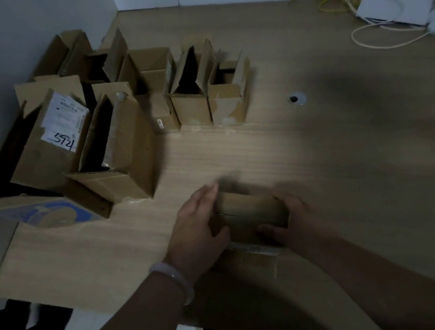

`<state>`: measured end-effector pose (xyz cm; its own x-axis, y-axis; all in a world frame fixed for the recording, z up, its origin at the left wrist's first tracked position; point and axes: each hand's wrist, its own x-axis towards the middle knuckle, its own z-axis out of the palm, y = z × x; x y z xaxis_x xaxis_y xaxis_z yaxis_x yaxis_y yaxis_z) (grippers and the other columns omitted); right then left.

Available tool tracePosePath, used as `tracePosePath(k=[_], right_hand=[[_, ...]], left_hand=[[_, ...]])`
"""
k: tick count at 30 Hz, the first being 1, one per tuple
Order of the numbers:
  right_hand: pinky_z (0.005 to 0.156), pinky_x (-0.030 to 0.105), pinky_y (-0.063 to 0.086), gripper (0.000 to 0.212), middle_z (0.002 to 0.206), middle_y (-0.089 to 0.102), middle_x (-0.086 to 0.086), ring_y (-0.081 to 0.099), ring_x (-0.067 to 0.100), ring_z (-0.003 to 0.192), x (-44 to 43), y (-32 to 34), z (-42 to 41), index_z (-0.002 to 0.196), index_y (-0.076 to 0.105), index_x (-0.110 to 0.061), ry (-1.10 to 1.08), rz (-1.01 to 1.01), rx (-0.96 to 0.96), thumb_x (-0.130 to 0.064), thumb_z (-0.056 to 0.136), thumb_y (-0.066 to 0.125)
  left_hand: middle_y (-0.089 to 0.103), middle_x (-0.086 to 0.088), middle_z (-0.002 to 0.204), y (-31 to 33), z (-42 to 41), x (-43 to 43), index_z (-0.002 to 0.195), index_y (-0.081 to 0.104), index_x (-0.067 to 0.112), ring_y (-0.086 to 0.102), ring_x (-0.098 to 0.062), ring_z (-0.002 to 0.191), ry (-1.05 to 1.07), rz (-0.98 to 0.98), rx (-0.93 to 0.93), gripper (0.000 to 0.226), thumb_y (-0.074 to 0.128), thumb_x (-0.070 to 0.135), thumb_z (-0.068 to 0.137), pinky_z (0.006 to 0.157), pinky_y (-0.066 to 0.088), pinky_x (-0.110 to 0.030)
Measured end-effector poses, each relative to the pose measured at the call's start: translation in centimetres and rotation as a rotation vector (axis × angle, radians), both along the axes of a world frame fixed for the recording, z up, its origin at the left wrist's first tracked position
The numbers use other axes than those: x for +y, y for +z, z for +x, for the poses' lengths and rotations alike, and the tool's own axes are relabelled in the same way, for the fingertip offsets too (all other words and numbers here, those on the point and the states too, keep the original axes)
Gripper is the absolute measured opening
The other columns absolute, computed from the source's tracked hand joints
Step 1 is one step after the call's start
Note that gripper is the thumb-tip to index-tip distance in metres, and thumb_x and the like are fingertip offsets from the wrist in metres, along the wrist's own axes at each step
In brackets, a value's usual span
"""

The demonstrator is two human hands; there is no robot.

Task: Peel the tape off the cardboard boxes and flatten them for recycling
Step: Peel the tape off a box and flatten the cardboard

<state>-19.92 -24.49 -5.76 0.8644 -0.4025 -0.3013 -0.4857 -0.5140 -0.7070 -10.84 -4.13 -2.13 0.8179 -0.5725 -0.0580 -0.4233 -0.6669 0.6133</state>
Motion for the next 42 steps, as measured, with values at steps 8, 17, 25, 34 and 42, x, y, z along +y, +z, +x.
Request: tracePosePath(k=[8, 17, 25, 34, 42], right_hand=[[0.086, 0.012, 0.035, 0.038, 0.125, 0.062, -0.006, 0.053, 0.003, 0.108, -2.8, -0.6, 1.1, 0.130, 0.059, -0.027, -0.002, 0.104, -0.016, -0.025, 0.091, 0.060], [0.094, 0.048, 0.050, 0.022, 0.106, 0.068, 0.013, 0.061, 0.031, 0.104, -3.6, 0.9, 3.3, 0.096, 0.072, -0.017, -0.185, 0.347, 0.104, -0.030, 0.094, 0.054], [0.086, 0.042, 0.053, 0.014, 0.098, 0.069, 0.018, 0.065, 0.027, 0.088, -4.0, 2.8, 3.8, 0.079, 0.067, -0.015, -0.204, 0.397, 0.149, -0.018, 0.091, 0.061], [0.075, 0.033, 0.056, 0.007, 0.093, 0.065, 0.013, 0.064, 0.018, 0.079, -4.2, 3.7, 4.3, 0.089, 0.063, -0.005, -0.323, 0.515, 0.245, -0.012, 0.089, 0.064], [0.071, 0.040, 0.057, 0.008, 0.073, 0.052, 0.009, 0.049, 0.016, 0.059, -4.3, 3.8, 4.3, 0.084, 0.057, -0.005, -0.277, 0.542, 0.371, -0.009, 0.091, 0.059]], left_hand=[[0.017, 0.007, 0.158, -1.1, 1.6, -3.6, 0.150, 0.018, 0.037, 0.015, -0.017, 0.143, -0.291, 0.393, -0.216, 0.073, 0.044, 0.065, 0.087, 0.117, 0.015, -0.030], [0.031, 0.001, 0.153, -1.3, 0.8, -3.9, 0.147, 0.031, 0.031, 0.026, -0.023, 0.140, -0.294, 0.348, -0.284, 0.069, 0.053, 0.057, 0.087, 0.115, 0.023, -0.034], [0.020, 0.008, 0.157, -1.4, 0.9, -4.1, 0.150, 0.017, 0.038, 0.015, -0.015, 0.143, -0.266, 0.395, -0.269, 0.073, 0.043, 0.064, 0.087, 0.117, 0.014, -0.027], [0.026, 0.006, 0.155, -1.1, 0.8, -3.9, 0.148, 0.026, 0.036, 0.018, -0.017, 0.143, -0.272, 0.321, -0.215, 0.072, 0.055, 0.058, 0.085, 0.115, 0.012, -0.025], [0.032, 0.002, 0.153, -0.7, 1.2, -3.8, 0.146, 0.033, 0.032, 0.022, -0.021, 0.143, -0.339, 0.310, -0.215, 0.073, 0.062, 0.053, 0.082, 0.116, 0.010, -0.026]])
